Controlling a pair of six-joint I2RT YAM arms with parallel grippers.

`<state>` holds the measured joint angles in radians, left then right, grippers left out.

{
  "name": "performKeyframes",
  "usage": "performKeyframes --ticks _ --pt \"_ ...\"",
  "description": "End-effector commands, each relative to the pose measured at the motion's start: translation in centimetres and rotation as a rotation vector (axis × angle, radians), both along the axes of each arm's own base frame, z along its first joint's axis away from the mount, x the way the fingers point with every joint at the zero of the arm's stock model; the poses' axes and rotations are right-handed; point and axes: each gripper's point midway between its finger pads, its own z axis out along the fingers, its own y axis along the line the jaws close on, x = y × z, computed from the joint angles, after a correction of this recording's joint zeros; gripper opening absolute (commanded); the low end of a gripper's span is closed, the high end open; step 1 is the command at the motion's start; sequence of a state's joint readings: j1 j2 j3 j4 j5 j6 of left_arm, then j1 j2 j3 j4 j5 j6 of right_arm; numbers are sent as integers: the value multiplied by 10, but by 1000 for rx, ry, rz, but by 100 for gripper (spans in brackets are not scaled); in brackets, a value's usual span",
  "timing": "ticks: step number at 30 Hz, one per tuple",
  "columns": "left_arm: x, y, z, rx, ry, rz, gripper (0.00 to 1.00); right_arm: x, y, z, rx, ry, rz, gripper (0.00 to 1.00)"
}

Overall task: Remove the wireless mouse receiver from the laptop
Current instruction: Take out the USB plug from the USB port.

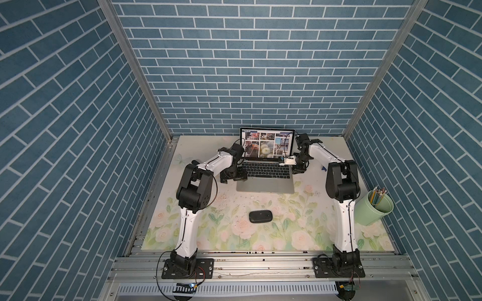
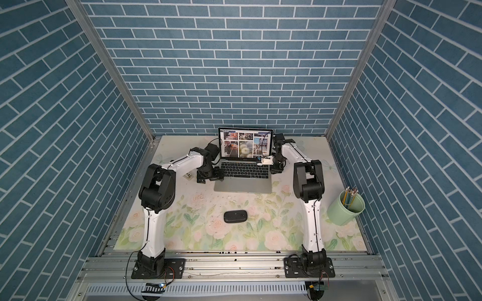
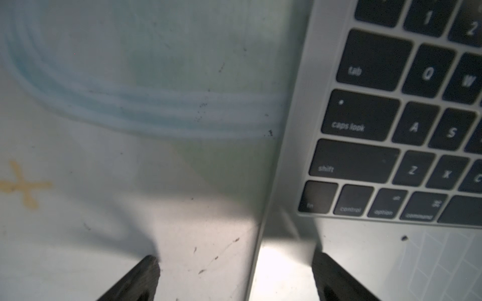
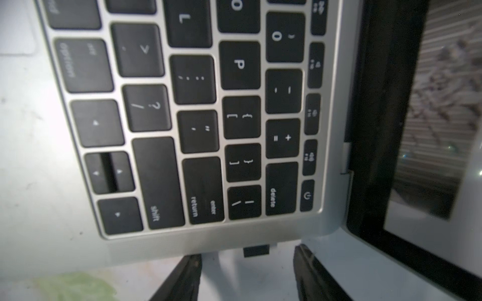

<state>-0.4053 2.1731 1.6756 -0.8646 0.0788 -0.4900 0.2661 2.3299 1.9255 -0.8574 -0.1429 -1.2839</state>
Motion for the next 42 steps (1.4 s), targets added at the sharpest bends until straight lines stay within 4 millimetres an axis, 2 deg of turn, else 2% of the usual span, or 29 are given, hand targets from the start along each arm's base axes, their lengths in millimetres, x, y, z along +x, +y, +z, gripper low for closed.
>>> performKeyframes --ticks 1,12,27,37,42 --pt "-42 26 -35 128 174 -18 96 -49 17 -63 -24 216 64 59" --pt "-46 26 -39 129 185 -24 97 -63 37 -80 -22 264 91 50" --pt "-47 26 -40 124 184 -30 97 -60 54 -82 6 248 84 36" --pt "-49 25 -43 122 191 -32 97 -61 55 -84 11 251 76 17" --pt "-49 25 -44 123 193 -32 97 -63 52 -86 -4 260 73 0"
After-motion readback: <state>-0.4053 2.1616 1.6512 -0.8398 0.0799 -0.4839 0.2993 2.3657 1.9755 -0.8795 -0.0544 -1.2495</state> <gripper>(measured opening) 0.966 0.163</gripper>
